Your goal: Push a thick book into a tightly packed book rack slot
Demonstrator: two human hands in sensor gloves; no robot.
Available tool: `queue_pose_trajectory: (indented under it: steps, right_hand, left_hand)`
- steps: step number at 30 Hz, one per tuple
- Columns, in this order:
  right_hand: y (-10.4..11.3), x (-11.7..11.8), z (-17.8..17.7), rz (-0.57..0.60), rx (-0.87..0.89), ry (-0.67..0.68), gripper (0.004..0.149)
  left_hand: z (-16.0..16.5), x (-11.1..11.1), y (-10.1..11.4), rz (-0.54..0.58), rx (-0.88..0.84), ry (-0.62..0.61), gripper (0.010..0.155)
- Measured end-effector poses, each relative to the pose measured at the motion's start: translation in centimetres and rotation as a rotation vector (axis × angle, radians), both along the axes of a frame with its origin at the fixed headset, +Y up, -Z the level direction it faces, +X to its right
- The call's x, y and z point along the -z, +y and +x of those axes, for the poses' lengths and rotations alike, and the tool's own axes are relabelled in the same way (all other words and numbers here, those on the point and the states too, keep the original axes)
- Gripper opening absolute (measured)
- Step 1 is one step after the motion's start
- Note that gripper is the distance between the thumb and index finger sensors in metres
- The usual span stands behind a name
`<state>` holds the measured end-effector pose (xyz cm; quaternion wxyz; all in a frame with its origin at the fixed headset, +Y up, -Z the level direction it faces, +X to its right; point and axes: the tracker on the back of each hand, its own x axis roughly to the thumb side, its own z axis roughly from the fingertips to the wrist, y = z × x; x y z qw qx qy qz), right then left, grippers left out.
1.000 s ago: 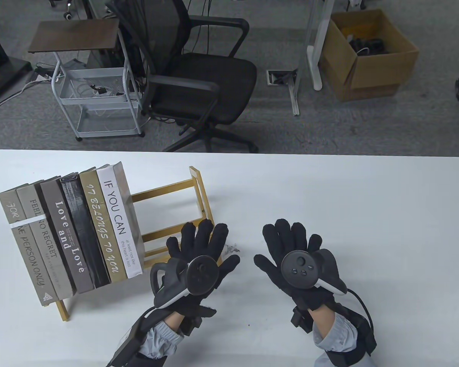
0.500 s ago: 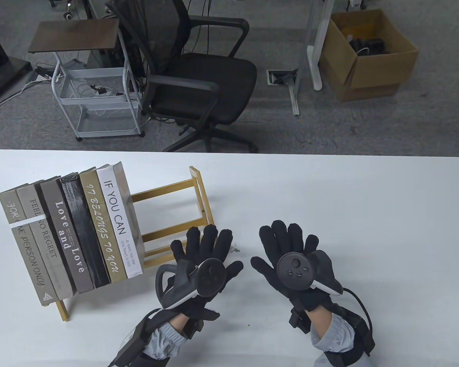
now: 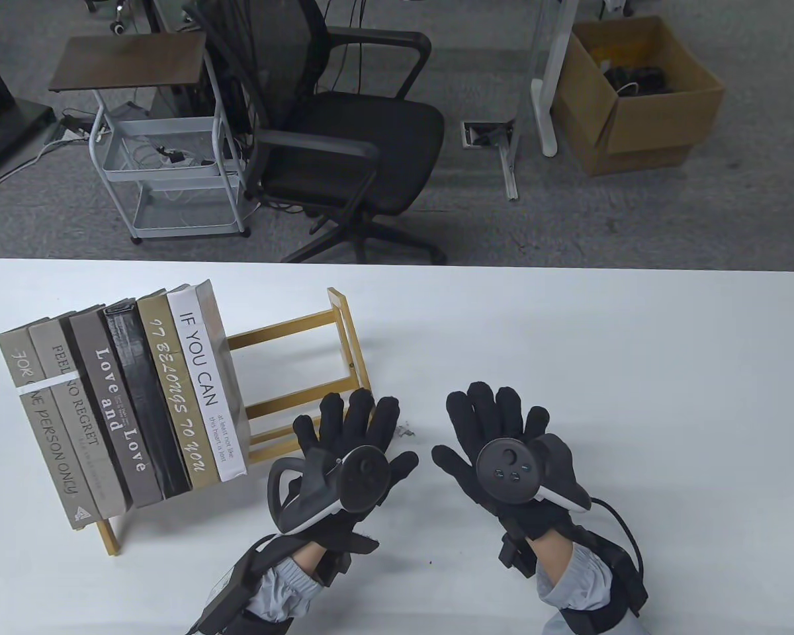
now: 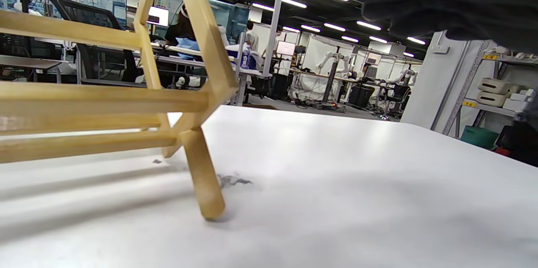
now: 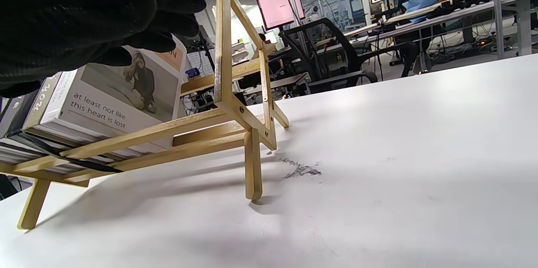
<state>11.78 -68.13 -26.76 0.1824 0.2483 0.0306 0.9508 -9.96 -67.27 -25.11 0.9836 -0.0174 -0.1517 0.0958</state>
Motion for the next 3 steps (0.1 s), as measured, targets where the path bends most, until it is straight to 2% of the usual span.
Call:
queue_pose_trajectory:
  steps: [3]
  right_hand:
    - [0.01,-0.01,-0.01,-0.001,-0.001,0.0,0.078]
  left_hand:
    - [-0.07,0.03,-0.03,0.002,0.001,0.004,0.077]
